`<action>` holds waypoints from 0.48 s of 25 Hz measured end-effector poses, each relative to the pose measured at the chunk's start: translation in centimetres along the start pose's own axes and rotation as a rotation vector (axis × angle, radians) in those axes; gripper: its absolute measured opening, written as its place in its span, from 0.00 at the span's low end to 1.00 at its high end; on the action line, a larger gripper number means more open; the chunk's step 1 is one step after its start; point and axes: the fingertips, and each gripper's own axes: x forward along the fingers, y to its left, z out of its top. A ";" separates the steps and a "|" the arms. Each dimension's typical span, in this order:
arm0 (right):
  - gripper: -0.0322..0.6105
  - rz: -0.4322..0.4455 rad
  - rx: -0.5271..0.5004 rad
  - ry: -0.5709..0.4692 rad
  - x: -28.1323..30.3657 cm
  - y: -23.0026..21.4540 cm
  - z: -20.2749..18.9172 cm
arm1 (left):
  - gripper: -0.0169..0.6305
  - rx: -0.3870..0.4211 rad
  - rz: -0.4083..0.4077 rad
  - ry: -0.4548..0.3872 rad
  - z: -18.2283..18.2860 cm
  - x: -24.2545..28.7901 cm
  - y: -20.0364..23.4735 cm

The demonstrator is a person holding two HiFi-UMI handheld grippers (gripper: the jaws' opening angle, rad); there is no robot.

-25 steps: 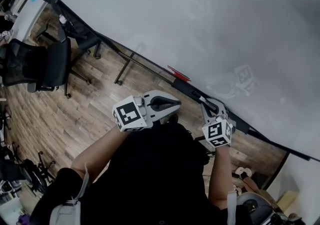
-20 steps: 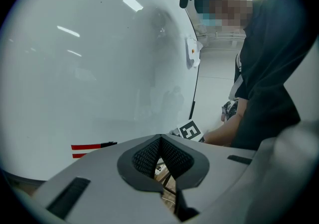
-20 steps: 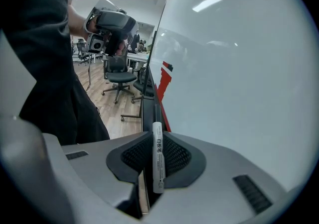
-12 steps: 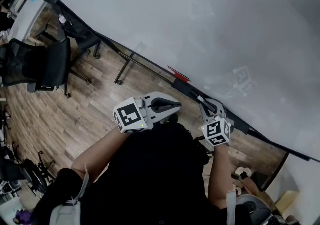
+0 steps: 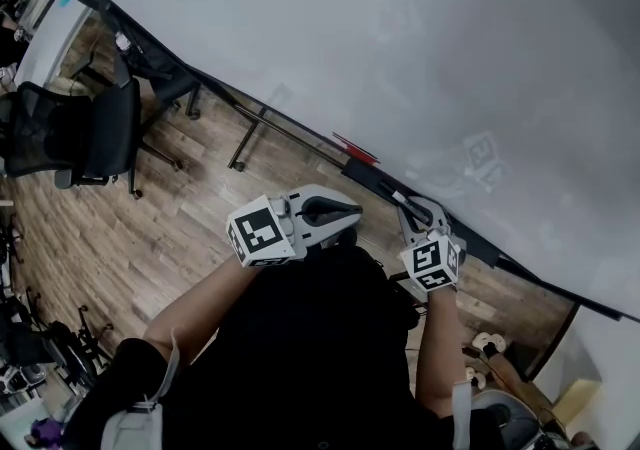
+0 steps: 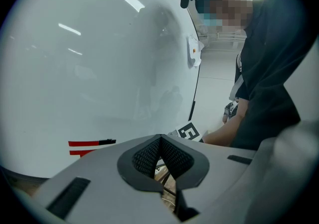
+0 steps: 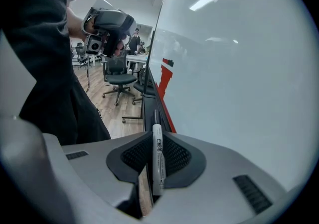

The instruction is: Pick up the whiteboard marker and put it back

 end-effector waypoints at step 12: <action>0.16 -0.009 0.012 -0.008 0.0 0.3 0.3 | 0.04 -0.008 -0.006 -0.006 -0.1 0.2 -0.2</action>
